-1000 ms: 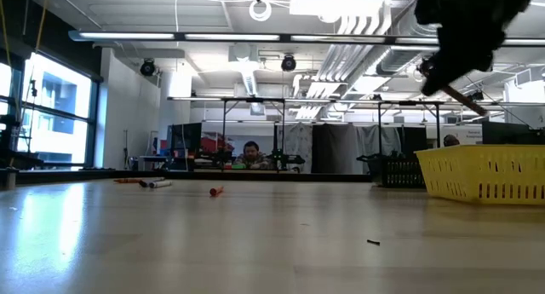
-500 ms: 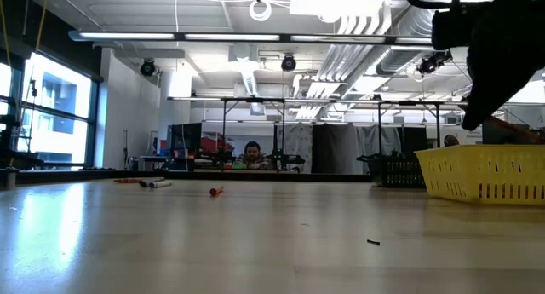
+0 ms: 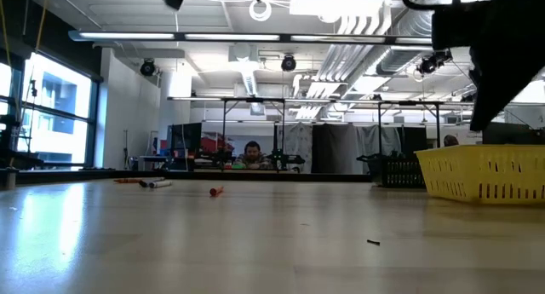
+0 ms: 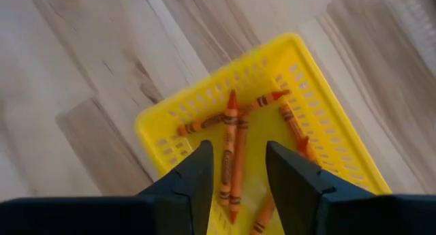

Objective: Sort crayons
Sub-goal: Put the gray crayon into the black basket

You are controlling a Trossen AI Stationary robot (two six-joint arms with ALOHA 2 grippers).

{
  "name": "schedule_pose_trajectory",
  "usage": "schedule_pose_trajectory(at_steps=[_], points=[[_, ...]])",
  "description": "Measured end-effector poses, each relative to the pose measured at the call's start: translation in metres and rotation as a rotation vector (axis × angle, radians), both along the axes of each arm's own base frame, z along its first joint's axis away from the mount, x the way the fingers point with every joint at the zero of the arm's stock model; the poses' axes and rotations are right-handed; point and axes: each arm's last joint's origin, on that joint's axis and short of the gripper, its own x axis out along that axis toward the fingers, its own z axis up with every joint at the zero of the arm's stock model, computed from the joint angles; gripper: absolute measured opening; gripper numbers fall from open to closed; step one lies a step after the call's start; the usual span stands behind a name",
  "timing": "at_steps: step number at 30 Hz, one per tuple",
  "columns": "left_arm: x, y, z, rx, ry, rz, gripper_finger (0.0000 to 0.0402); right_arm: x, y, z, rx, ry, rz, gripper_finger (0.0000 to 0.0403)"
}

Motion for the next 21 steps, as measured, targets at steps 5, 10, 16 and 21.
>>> schedule_pose_trajectory(at_steps=[5, 10, 16, 21], points=[[-0.004, 0.018, -0.02, -0.079, 0.137, 0.12, 0.0109, 0.01, 0.005, 0.022, -0.052, -0.106, 0.07, 0.0128], [-0.003, 0.049, -0.033, -0.211, 0.205, 0.297, 0.0109, 0.024, 0.011, 0.045, -0.133, -0.25, 0.171, 0.0128], [0.006, 0.091, -0.04, -0.391, 0.265, 0.433, 0.0109, 0.032, 0.013, 0.054, -0.179, -0.332, 0.221, 0.0128], [0.006, 0.12, -0.046, -0.446, 0.337, 0.524, 0.0104, 0.029, 0.012, 0.052, -0.192, -0.296, 0.23, 0.0129]])
